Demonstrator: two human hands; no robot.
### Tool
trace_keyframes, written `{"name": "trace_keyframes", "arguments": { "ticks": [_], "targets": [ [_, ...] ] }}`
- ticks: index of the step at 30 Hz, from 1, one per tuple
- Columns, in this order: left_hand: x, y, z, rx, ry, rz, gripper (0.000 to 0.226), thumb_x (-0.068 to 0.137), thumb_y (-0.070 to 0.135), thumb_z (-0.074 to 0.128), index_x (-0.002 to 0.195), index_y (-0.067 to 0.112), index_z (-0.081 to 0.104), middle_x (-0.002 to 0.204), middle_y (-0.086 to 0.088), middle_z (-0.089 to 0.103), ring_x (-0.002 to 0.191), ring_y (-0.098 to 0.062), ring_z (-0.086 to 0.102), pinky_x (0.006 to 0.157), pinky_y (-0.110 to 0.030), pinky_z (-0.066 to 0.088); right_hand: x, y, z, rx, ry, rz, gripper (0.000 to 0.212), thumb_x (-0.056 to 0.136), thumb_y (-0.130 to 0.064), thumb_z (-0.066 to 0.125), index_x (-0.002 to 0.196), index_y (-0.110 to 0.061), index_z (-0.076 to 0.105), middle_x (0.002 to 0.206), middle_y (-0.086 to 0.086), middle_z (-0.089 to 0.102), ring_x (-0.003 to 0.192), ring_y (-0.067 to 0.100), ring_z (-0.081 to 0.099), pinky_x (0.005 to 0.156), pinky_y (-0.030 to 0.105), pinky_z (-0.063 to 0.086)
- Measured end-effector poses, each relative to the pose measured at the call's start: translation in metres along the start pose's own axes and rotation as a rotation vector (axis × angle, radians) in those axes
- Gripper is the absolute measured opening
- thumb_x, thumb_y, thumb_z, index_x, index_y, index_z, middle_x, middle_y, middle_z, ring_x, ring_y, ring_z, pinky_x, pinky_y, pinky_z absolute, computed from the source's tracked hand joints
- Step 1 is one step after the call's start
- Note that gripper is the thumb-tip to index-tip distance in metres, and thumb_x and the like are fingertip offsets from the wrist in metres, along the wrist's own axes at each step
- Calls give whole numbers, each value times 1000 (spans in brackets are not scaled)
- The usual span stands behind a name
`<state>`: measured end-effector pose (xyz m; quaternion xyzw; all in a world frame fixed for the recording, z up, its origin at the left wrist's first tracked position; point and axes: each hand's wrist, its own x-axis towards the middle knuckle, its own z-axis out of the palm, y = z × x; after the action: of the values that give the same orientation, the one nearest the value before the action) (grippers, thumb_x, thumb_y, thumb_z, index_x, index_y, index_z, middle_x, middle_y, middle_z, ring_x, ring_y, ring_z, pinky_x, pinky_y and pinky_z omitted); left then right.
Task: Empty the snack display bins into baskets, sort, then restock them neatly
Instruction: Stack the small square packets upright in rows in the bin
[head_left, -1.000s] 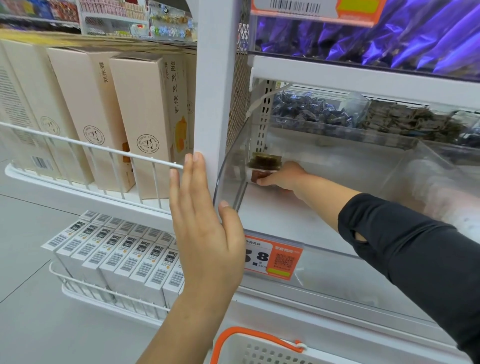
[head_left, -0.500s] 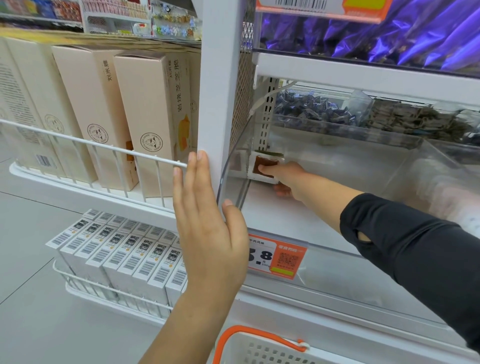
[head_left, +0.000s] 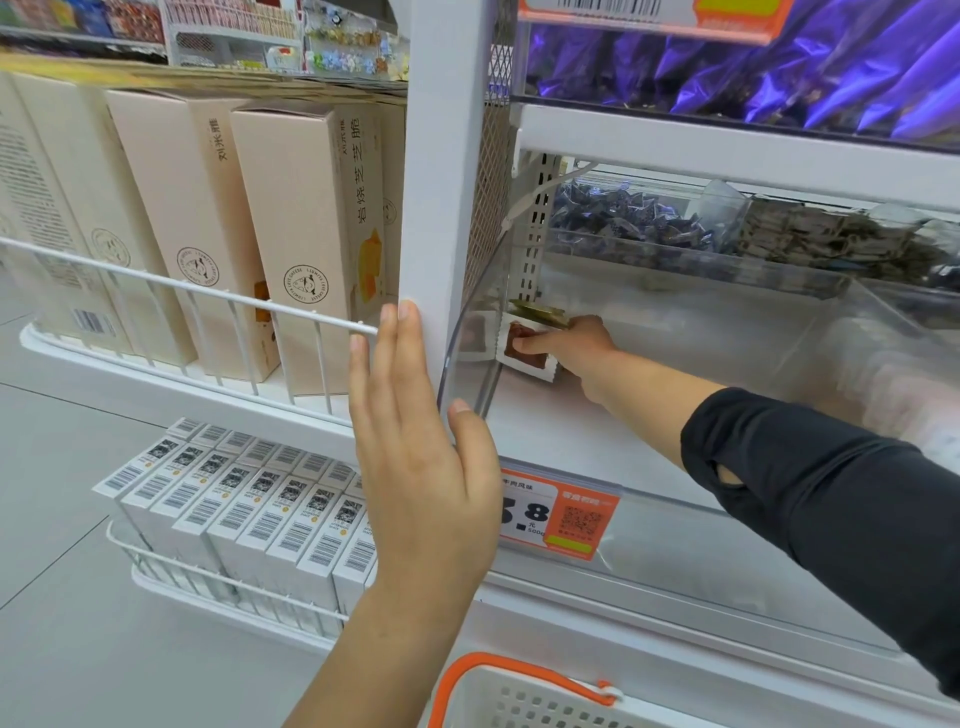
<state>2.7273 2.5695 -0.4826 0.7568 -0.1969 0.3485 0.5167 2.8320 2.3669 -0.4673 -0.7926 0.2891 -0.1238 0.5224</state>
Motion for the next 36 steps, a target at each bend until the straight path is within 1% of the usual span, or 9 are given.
{"name": "trace_keyframes", "arguments": {
  "ticks": [3, 8, 14, 16, 19, 22, 25, 30, 36],
  "targets": [
    [0, 1, 0, 1, 0, 6, 67, 90, 5, 43, 152, 13, 21, 159, 2, 22, 149, -19, 9, 121, -24, 6, -3, -3, -9, 30, -101, -19, 56, 75, -22, 82, 124, -7, 58, 115, 4, 63, 102, 20, 56, 71, 21, 43],
    [0, 0, -1, -9, -1, 11, 64, 91, 6, 40, 152, 15, 20, 158, 2, 23, 149, -18, 9, 121, -27, 7, 2, -4, -29, -21, -253, 33, 49, 77, -28, 79, 118, -6, 64, 117, 9, 68, 111, 25, 62, 101, 34, 47],
    [0, 1, -1, -10, 0, 3, 64, 91, 5, 40, 151, 14, 22, 158, 2, 24, 149, -18, 10, 121, -26, 8, -6, -9, -18, -346, -87, -35, 55, 73, -53, 76, 101, -10, 56, 85, 1, 60, 76, 18, 60, 67, 27, 51],
    [0, 1, -2, -6, -1, 4, 64, 91, 5, 40, 151, 15, 21, 158, 2, 24, 149, -18, 10, 121, -26, 8, -7, -7, -15, -331, -64, -8, 58, 74, -54, 76, 104, -8, 57, 81, 3, 62, 67, 18, 61, 68, 30, 57],
    [0, 1, -2, 1, -1, 8, 64, 91, 6, 40, 152, 14, 21, 158, 2, 24, 149, -18, 10, 121, -26, 8, -8, -3, -8, -318, -20, -52, 58, 76, -50, 75, 111, -7, 59, 100, 8, 66, 88, 24, 66, 86, 40, 56],
    [1, 1, -2, 1, -1, 11, 64, 91, 7, 40, 152, 14, 22, 158, 1, 24, 149, -18, 10, 121, -25, 8, -10, -4, -5, -288, -12, -56, 47, 82, -41, 71, 113, -7, 60, 110, 10, 65, 98, 27, 64, 91, 39, 54],
    [1, 0, -1, 9, 2, 13, 65, 90, 5, 40, 151, 14, 21, 158, 1, 24, 149, -19, 10, 121, -26, 8, -10, -6, -6, -286, -17, -21, 38, 85, -27, 66, 115, -4, 57, 112, 11, 62, 99, 26, 61, 84, 33, 53],
    [1, 0, -3, 19, -21, 6, 64, 91, 7, 39, 152, 14, 21, 158, 0, 24, 149, -18, 10, 121, -24, 7, -16, -14, -13, -393, -83, -18, 55, 83, -33, 73, 123, -6, 49, 111, 9, 53, 100, 24, 54, 81, 30, 49],
    [0, 6, -6, 13, -49, -22, 62, 95, 24, 36, 153, 18, 18, 161, 4, 17, 150, -13, 5, 120, -22, 4, -31, -19, -44, -469, -137, 6, 52, 85, -34, 71, 124, -7, 50, 114, 7, 53, 100, 23, 55, 74, 28, 48]
  ]
}}
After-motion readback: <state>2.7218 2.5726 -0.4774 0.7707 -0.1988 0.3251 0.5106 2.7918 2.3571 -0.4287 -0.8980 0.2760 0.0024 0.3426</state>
